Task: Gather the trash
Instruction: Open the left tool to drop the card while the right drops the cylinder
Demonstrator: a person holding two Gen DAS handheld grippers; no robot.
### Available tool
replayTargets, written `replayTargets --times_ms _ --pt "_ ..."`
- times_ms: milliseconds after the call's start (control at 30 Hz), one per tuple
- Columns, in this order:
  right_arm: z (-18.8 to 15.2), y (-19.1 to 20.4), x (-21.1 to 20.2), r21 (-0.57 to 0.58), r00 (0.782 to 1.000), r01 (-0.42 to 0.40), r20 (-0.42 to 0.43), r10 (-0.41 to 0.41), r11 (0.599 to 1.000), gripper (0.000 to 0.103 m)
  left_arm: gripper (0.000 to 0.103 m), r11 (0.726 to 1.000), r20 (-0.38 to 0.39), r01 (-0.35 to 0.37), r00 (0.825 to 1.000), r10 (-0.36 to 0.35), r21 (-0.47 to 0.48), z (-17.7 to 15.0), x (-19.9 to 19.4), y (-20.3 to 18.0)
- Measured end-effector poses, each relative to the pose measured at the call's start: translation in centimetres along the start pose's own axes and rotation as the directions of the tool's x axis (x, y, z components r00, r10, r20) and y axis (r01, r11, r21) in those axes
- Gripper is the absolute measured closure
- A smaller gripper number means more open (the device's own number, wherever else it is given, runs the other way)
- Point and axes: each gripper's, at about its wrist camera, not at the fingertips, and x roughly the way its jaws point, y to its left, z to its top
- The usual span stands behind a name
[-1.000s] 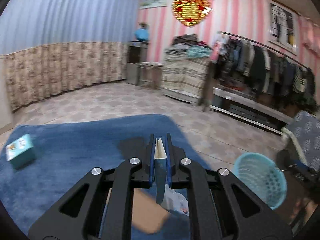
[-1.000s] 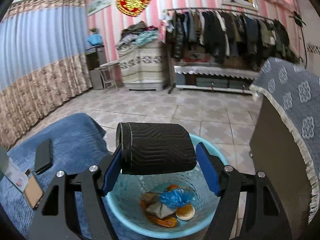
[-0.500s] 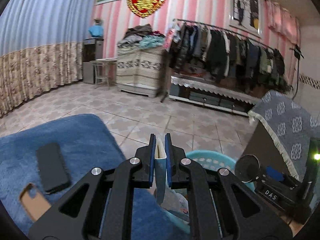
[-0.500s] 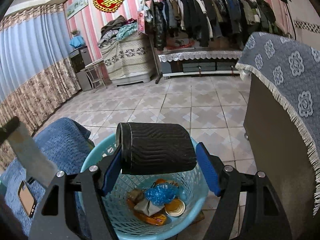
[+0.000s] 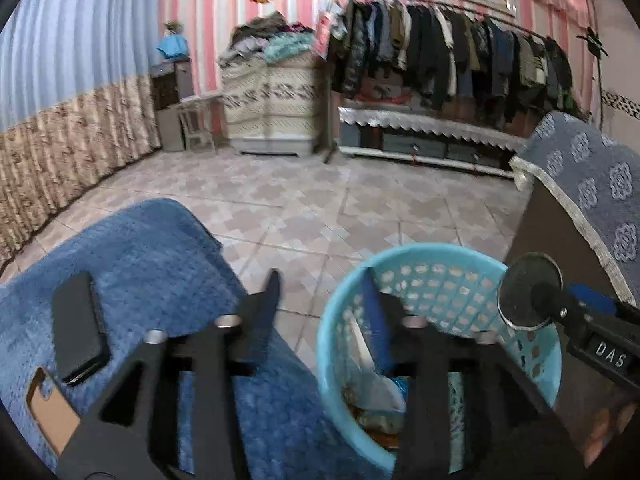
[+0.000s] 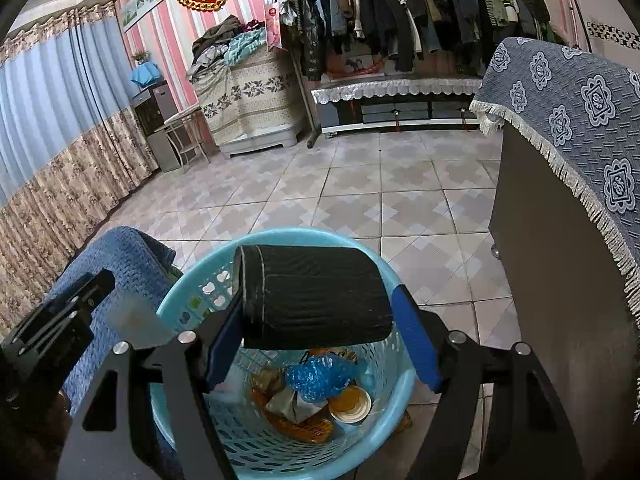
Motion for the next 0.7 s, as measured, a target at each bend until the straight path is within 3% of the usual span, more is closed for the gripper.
replayTargets --times_ms 133,200,300,467,600,700 --pt "-0.1 0.8 0.1 -0.024 1.000 0.004 -0.006 -0.004 1.000 0.032 0.035 0.999 0.051 -0.045 0.998 0.045 0.001 0.7 -1.8 1.1" --pt "-0.3 1.3 0.1 -0.035 1.000 0.006 -0.009 -0.007 0.999 0.032 0.019 0.996 0.079 -0.090 0.993 0.090 -0.008 1.0 -2.8 2.1" --pt "-0.4 1.8 0.3 -0.045 1.000 0.002 -0.016 -0.003 0.999 0.032 0.012 0.991 0.100 -0.129 0.986 0.132 -0.033 1.0 -4.2 3.8" --pt "-0.4 2.8 0.6 -0.063 1.000 -0.002 -0.019 0.001 0.998 0.031 0.006 0.985 0.098 -0.157 0.982 0.163 -0.068 0.6 -6.0 6.3" --pt "-0.6 3.5 0.8 -0.084 1.000 0.017 -0.016 -0.018 0.996 0.016 0.006 0.982 0.094 -0.172 0.979 0.179 -0.076 0.0 -7.7 7.7" --pt "-0.8 3.7 0.9 -0.096 1.000 0.020 -0.019 -0.022 0.995 0.014 0.005 0.984 0.082 -0.158 0.983 0.165 -0.086 -0.7 -9.1 8.7"
